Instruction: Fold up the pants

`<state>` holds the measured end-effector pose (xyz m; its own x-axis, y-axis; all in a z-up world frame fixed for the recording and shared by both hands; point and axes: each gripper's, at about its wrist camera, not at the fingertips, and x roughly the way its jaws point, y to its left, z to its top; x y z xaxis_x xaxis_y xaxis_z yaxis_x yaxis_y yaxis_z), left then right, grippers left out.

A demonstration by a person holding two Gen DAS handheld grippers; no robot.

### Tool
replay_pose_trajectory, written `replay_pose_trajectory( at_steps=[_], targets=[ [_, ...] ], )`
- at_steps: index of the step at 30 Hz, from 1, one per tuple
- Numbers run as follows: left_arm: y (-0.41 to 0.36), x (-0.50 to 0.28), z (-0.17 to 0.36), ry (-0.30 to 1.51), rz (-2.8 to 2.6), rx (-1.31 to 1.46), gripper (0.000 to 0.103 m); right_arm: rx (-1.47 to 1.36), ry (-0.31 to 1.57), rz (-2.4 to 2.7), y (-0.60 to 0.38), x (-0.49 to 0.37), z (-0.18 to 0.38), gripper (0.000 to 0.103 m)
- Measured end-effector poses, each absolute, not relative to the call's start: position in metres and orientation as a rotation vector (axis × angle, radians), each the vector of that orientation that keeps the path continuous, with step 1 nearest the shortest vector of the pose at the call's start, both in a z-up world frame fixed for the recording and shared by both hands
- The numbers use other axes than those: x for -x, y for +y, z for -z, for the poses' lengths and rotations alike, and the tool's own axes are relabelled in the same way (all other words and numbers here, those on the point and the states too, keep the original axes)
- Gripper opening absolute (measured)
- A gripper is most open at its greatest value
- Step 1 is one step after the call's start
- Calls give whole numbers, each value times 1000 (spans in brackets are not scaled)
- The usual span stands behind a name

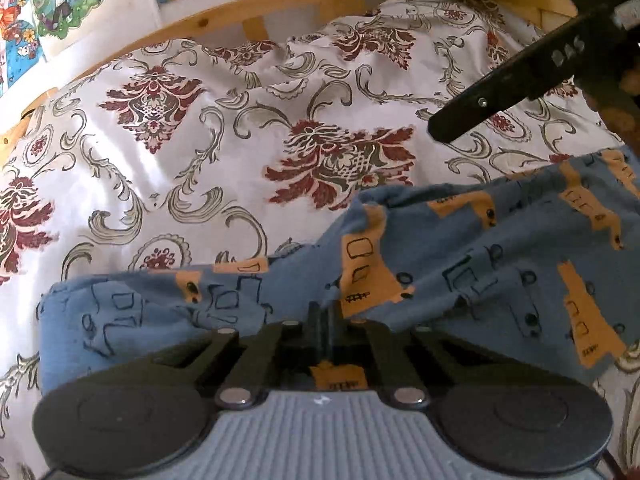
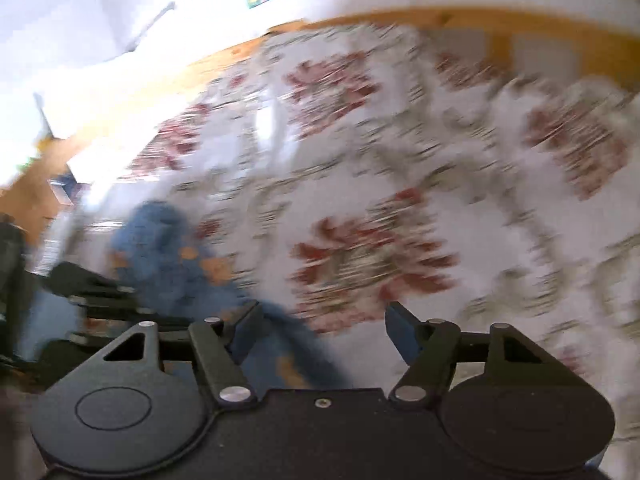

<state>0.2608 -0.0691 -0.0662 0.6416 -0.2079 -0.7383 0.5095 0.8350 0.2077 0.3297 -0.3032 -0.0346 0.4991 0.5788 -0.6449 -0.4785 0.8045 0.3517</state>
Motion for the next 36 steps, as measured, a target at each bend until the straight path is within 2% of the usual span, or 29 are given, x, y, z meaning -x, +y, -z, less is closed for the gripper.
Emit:
replay_pose_trajectory(
  at_steps=[3,9,15,17,18,21,24,26,29,34,36],
  targets=[
    [-70,-262,64,764,423,-426,2,-275,936,-743,-297,-341,41,60],
    [-69,-260,65,757,430,-430,2,-430,1069,-778,-279,-370,60,57],
    [-68,-260,63,745,432,-403,2,-571,1181,-749,-270,-393,79,48],
    [-68,-261,63,737,431,-400,3,-562,1197,-725,-266,-398,80,32],
    [-68,-261,63,733,431,-395,3,-542,1200,-714,-263,-400,80,7],
    [-65,-264,61,722,433,-354,3,-499,1150,-657,-260,-401,73,5],
    [-60,-267,57,704,421,-305,8,-472,1072,-625,-263,-401,59,4],
    [-54,-269,55,713,402,-282,22,-438,1048,-614,-264,-406,54,4],
    [-41,-274,54,738,334,-280,23,-406,1056,-581,-264,-422,63,4],
    [-7,-298,71,878,139,-322,21,-373,1062,-504,-272,-439,84,5],
    [13,-306,73,911,111,-278,12,-396,1093,-511,-278,-443,90,5]
  ],
)
